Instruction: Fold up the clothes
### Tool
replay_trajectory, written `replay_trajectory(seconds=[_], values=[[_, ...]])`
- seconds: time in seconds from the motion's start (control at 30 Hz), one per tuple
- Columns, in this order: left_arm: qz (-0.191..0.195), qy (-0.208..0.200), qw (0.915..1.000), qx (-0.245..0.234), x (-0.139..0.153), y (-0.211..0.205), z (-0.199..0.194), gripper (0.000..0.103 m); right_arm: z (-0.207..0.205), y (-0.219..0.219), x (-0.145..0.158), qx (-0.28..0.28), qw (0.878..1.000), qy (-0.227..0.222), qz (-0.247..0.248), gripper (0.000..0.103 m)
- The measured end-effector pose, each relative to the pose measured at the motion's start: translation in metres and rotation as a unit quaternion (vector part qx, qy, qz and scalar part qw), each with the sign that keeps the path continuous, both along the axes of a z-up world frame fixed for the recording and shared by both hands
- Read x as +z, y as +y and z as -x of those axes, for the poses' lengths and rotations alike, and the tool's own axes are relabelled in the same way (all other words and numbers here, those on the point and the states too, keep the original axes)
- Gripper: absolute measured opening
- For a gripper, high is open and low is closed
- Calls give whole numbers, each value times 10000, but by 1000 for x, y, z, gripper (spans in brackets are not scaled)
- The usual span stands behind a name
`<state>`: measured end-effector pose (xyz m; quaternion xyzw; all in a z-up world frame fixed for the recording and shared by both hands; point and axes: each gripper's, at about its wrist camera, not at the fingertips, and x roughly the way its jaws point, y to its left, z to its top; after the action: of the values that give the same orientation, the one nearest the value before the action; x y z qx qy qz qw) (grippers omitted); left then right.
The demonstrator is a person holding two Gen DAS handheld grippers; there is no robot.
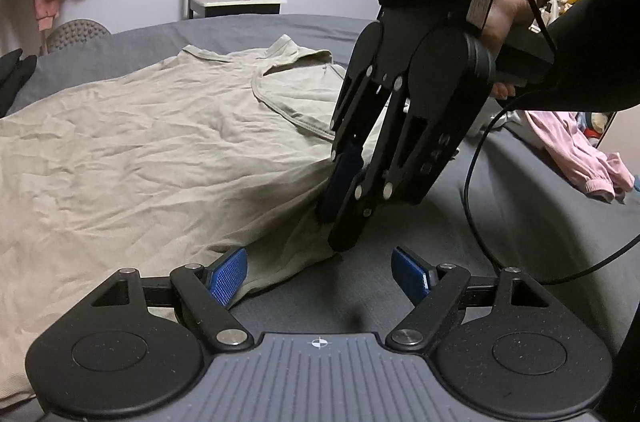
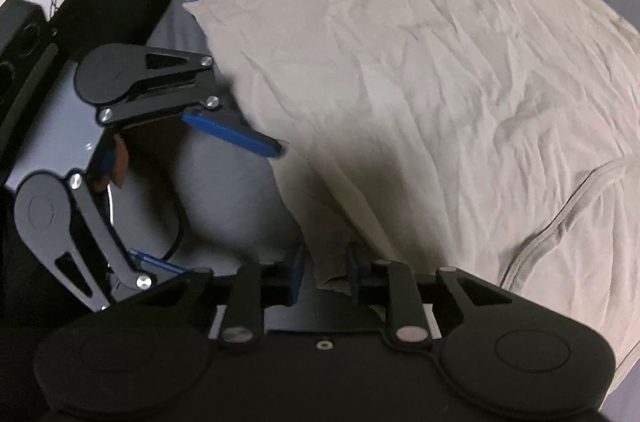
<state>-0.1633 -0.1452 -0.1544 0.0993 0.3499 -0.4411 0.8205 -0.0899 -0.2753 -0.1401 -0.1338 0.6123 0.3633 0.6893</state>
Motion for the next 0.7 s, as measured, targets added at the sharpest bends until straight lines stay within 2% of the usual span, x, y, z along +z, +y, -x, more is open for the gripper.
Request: replay_trajectory(seconds=[0.23,0.3,0.7], values=[[29,24,9999,99,0,2,-3,80,9,12,-5,303,9982,-278,437,15],[30,30,9999,115,0,2,-3,80,11,11,-4,355,9980,-290,434,9],[-7,57,9996,-286,-5,-7,2,80,32,7,11,878,9947,-493,218,7]])
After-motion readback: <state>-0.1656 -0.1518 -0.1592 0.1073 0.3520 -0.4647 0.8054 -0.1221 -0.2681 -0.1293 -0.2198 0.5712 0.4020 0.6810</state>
